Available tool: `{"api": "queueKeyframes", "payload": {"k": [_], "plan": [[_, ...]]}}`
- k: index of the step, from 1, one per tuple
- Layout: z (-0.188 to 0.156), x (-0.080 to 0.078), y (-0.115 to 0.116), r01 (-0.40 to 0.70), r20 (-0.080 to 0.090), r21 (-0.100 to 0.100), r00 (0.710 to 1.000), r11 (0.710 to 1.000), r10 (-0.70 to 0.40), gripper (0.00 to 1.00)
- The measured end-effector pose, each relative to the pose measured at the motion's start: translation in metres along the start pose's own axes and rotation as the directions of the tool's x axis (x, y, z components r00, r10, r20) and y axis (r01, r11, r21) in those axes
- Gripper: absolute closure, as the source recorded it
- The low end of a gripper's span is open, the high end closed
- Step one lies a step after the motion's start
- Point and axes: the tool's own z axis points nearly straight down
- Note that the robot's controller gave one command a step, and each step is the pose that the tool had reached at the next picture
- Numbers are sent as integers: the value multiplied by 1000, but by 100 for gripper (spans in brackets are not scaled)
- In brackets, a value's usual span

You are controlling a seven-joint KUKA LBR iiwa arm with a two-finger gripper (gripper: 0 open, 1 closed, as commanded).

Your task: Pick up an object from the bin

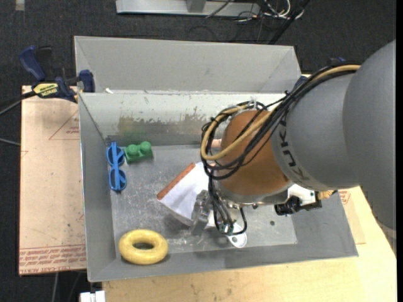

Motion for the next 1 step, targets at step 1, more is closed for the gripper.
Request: {"api": "queueKeyframes", "payload": {"k": [1], "plan": [[-3, 1, 0, 0, -4, 2, 1000, 1000, 0, 100]]}}
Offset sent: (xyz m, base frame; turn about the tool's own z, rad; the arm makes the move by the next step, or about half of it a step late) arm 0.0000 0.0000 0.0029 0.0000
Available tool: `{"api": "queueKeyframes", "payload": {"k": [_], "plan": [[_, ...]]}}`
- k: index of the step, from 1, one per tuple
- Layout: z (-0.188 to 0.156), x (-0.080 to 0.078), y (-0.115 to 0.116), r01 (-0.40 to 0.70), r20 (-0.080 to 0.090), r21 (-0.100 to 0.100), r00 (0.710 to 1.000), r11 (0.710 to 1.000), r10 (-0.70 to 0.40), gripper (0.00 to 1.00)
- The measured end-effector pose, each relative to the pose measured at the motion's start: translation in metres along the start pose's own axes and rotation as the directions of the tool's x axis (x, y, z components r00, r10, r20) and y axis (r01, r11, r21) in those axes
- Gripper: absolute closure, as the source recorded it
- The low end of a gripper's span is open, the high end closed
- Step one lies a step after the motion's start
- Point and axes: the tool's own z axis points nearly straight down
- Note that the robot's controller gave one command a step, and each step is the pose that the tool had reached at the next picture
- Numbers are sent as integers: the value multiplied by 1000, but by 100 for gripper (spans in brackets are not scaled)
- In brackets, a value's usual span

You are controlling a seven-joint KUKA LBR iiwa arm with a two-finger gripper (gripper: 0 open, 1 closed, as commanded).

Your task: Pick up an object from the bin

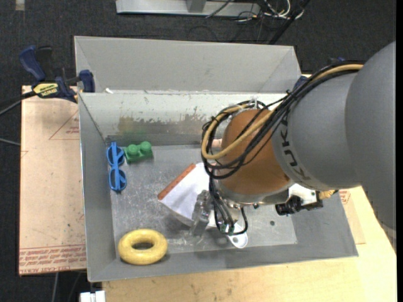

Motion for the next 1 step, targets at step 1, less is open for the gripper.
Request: {"api": "queueKeyframes", "payload": {"k": [1], "plan": [[-11, 0, 0, 1, 0, 0, 1000, 1000, -1, 100]]}}
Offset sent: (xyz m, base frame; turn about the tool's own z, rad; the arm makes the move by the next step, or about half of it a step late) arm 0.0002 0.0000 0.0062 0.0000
